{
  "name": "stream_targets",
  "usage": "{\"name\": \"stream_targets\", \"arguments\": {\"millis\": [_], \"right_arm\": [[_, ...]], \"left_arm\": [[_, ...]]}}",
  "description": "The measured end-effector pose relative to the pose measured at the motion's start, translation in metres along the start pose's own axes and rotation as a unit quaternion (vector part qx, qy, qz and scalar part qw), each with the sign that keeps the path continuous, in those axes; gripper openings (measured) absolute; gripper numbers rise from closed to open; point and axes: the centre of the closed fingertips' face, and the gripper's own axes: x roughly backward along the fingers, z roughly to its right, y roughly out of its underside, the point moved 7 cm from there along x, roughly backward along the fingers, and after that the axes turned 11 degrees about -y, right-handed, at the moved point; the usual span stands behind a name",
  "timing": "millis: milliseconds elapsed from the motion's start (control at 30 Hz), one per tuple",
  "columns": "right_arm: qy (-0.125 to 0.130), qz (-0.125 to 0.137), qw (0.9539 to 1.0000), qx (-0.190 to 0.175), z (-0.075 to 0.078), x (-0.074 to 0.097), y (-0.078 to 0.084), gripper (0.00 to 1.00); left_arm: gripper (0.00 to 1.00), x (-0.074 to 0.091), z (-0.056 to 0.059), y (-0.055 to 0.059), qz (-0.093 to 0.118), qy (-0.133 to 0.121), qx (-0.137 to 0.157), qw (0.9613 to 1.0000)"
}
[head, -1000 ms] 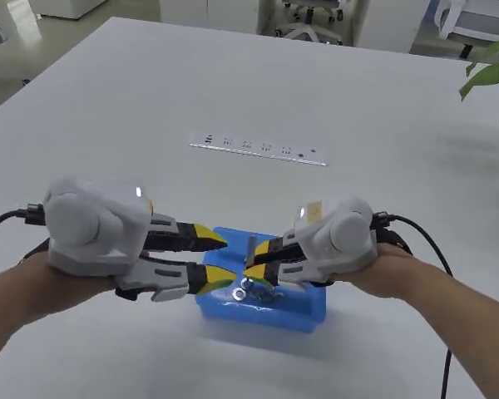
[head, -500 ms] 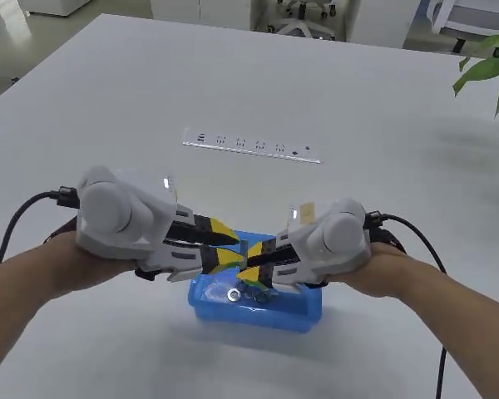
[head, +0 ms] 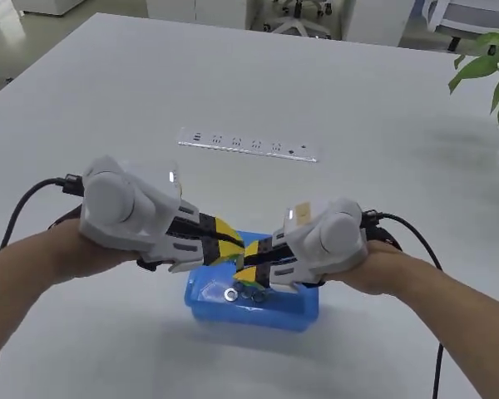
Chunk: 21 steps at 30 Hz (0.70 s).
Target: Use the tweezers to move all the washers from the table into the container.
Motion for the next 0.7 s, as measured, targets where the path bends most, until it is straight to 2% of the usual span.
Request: {"name": "stream_targets", "arguments": {"millis": [333,567,700], "right_arm": [[-0.002,0.009,0.9999,-0.005,-0.002,0.003,-0.005,0.11],[-0.008,0.026,0.9994,-0.020,-0.009,0.009,-0.010,0.10],[-0.006,0.027,0.9995,-0.016,-0.012,0.013,-0.012,0.08]], "left_arm": [[0.06,0.004,-0.001,-0.006,0.004,0.009,-0.008,0.9999],[0.06,0.009,0.000,-0.013,0.010,0.025,-0.011,0.9996],[0.06,0.012,0.002,-0.018,0.013,0.031,-0.016,0.9993]]}}
